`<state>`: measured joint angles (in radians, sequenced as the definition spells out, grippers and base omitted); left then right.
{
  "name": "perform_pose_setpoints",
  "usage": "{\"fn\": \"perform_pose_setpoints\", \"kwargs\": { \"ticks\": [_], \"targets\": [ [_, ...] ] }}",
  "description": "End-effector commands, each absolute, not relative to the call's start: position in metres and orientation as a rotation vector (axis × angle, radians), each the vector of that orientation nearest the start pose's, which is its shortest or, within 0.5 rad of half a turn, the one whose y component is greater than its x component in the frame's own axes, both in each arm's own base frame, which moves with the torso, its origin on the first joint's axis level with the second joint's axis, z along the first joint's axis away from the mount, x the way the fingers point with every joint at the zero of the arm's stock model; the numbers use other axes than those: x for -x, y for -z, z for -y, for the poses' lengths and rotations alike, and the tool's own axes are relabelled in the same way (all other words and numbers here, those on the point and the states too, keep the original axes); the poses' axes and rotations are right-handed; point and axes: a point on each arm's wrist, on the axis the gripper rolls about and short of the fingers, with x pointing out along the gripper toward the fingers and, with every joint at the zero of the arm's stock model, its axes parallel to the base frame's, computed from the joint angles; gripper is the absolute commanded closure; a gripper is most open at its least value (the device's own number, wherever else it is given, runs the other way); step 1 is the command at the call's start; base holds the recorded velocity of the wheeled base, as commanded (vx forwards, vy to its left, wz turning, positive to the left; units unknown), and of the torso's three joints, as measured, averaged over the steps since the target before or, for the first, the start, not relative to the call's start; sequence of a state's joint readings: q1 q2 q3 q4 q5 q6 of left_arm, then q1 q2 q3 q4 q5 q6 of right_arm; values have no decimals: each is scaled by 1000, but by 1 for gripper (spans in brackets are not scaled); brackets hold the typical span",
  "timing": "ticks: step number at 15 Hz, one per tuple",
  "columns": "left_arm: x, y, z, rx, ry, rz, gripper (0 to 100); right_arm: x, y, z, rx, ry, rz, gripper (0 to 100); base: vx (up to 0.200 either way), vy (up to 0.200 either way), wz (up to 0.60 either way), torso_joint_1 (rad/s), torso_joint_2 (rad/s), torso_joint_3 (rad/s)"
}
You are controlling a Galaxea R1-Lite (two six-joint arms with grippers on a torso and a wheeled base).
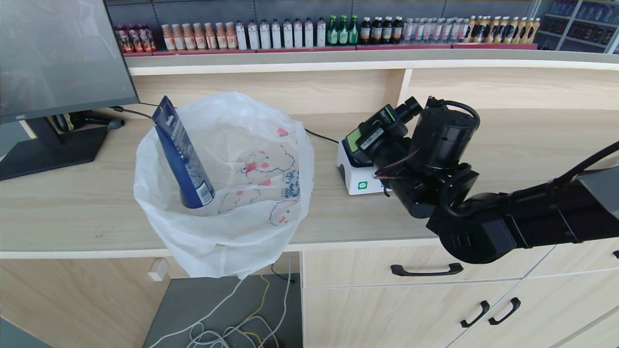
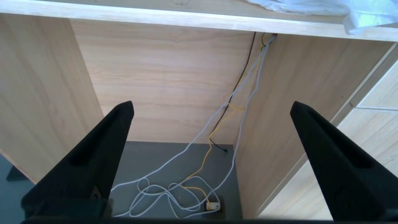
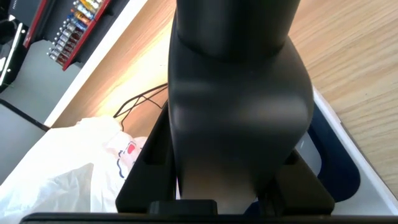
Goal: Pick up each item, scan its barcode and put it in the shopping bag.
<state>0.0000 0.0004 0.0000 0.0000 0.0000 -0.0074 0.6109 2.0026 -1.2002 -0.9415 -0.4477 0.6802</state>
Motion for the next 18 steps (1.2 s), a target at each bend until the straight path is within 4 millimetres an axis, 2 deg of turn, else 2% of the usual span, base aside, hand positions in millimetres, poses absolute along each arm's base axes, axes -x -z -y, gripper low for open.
{"fn": "perform_pose_setpoints", "kwargs": {
  "ticks": [1, 6, 8, 11, 15, 16, 18],
  "targets": [
    [23, -75, 0, 8, 0, 0, 0, -333, -215, -222, -752, -201, 65, 100, 0, 0, 0, 0, 0, 0],
    [23, -75, 0, 8, 0, 0, 0, -329, -223, -221, -759, -211, 81, 100, 0, 0, 0, 0, 0, 0],
    [23, -75, 0, 8, 2, 0, 0, -322, -230, -223, -769, -213, 95, 100, 0, 0, 0, 0, 0, 0],
    [23, -75, 0, 8, 0, 0, 0, -303, -244, -232, -764, -243, 116, 100, 0, 0, 0, 0, 0, 0],
    [23, -75, 0, 8, 0, 0, 0, -281, -264, -233, -733, -281, 191, 100, 0, 0, 0, 0, 0, 0],
    [23, -75, 0, 8, 0, 0, 0, -270, -266, -233, -702, -307, 226, 100, 0, 0, 0, 0, 0, 0],
    [23, -75, 0, 8, 0, 0, 0, -259, -254, -229, -631, -324, 273, 100, 0, 0, 0, 0, 0, 0]
  ]
}}
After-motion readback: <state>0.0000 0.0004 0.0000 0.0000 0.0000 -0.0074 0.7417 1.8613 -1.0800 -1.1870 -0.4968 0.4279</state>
